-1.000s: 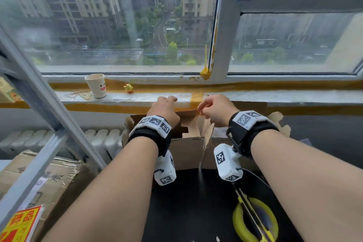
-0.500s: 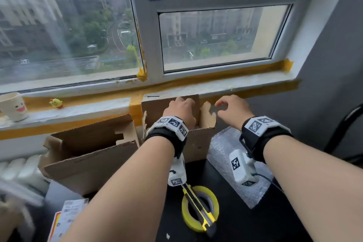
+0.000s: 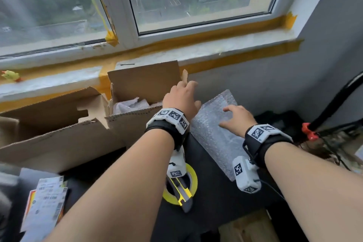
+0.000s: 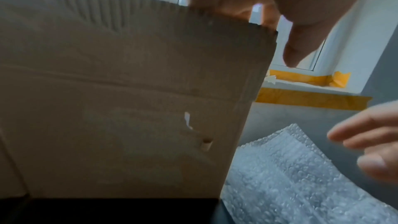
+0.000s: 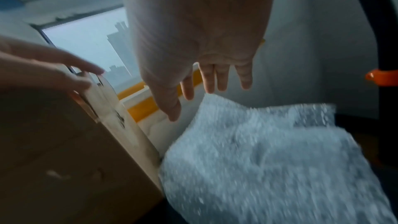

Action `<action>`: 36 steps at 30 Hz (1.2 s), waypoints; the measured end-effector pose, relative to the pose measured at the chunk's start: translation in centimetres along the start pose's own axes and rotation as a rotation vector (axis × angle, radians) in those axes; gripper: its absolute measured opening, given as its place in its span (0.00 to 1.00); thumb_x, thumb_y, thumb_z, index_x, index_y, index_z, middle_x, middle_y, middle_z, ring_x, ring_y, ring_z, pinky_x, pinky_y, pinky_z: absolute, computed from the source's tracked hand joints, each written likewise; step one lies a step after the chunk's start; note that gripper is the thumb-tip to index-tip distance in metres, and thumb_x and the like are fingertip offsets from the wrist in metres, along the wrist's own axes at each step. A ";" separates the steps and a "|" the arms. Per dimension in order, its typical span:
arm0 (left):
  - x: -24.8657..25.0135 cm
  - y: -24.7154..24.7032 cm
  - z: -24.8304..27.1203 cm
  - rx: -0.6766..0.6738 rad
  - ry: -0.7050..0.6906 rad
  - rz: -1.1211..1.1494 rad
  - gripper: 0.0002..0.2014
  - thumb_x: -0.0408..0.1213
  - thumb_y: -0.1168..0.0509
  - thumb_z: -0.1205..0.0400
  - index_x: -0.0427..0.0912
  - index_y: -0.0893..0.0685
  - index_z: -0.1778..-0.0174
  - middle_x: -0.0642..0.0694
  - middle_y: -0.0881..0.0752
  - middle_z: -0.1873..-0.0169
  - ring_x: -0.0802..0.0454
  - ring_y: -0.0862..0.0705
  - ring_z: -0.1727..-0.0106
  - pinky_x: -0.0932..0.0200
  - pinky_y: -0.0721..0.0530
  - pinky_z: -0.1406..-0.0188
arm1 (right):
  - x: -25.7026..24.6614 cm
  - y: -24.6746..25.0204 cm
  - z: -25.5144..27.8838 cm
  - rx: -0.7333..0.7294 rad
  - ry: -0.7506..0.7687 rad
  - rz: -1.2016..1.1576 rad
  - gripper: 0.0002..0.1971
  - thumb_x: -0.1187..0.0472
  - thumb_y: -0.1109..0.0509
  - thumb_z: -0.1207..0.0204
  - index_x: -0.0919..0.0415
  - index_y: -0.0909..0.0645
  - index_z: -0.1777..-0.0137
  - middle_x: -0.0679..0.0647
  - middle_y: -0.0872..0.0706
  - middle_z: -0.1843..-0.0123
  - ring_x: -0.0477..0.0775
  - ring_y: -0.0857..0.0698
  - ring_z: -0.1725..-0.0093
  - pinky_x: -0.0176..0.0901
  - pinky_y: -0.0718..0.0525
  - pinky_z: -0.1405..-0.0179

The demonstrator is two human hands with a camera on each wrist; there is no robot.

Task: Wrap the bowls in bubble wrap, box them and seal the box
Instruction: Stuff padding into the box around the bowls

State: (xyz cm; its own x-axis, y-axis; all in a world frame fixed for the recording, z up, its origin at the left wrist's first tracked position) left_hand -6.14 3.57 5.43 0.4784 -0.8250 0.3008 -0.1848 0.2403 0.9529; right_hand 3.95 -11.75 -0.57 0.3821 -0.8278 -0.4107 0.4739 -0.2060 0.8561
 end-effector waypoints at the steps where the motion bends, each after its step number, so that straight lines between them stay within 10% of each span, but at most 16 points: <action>1: -0.2 -0.2 0.0 0.016 0.010 0.021 0.24 0.47 0.37 0.19 0.55 0.30 0.26 0.47 0.24 0.34 0.45 0.22 0.37 0.50 0.21 0.48 | 0.3 -1.1 -0.3 -0.039 -0.013 -0.003 0.30 0.50 0.24 0.29 0.52 0.26 0.26 0.57 0.26 0.25 0.59 0.24 0.29 0.49 0.25 0.31; 8: -0.8 -0.2 -0.6 0.096 0.059 0.078 0.16 0.44 0.38 0.20 0.57 0.23 0.37 0.52 0.22 0.45 0.47 0.16 0.54 0.55 0.20 0.58 | 1.2 -7.2 -1.4 -0.219 -0.088 0.031 0.37 0.47 0.24 0.27 0.62 0.32 0.22 0.60 0.25 0.25 0.61 0.24 0.27 0.49 0.25 0.32; 22: -1.4 -0.9 -1.2 0.132 0.023 0.027 0.10 0.45 0.38 0.21 0.51 0.21 0.46 0.51 0.23 0.51 0.46 0.19 0.60 0.57 0.23 0.65 | 1.0 -9.8 -2.7 -0.176 -0.109 0.172 0.08 0.55 0.33 0.22 0.57 0.18 0.50 0.58 0.21 0.42 0.62 0.19 0.45 0.48 0.20 0.51; 26: -1.4 -0.6 -1.3 0.085 0.032 0.055 0.13 0.45 0.39 0.20 0.53 0.22 0.39 0.52 0.23 0.48 0.48 0.17 0.57 0.56 0.20 0.62 | 0.0 -7.6 -2.9 -0.164 -0.108 0.152 0.09 0.62 0.38 0.25 0.58 0.22 0.66 0.55 0.19 0.64 0.56 0.21 0.65 0.40 0.28 0.67; 36: -1.2 1.6 -1.8 0.010 0.077 0.342 0.28 0.49 0.38 0.16 0.46 0.36 0.21 0.45 0.17 0.40 0.46 0.18 0.41 0.54 0.22 0.43 | -3.0 -0.2 -1.5 0.026 -0.111 -0.056 0.07 0.63 0.39 0.35 0.59 0.28 0.73 0.55 0.20 0.70 0.57 0.25 0.71 0.38 0.31 0.71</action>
State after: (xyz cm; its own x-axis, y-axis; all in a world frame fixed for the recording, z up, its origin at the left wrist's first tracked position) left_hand -5.46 5.91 6.64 0.4509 -0.6563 0.6050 -0.3538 0.4909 0.7962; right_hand 3.93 -8.47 0.01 0.2643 -0.8671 -0.4223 0.4712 -0.2659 0.8410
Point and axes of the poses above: each hand's wrist, its own z-axis away from the middle knuckle, its own y-axis out of the back of the hand, x = y × z, the point moved 3 cm from there along -z, towards the middle knuckle
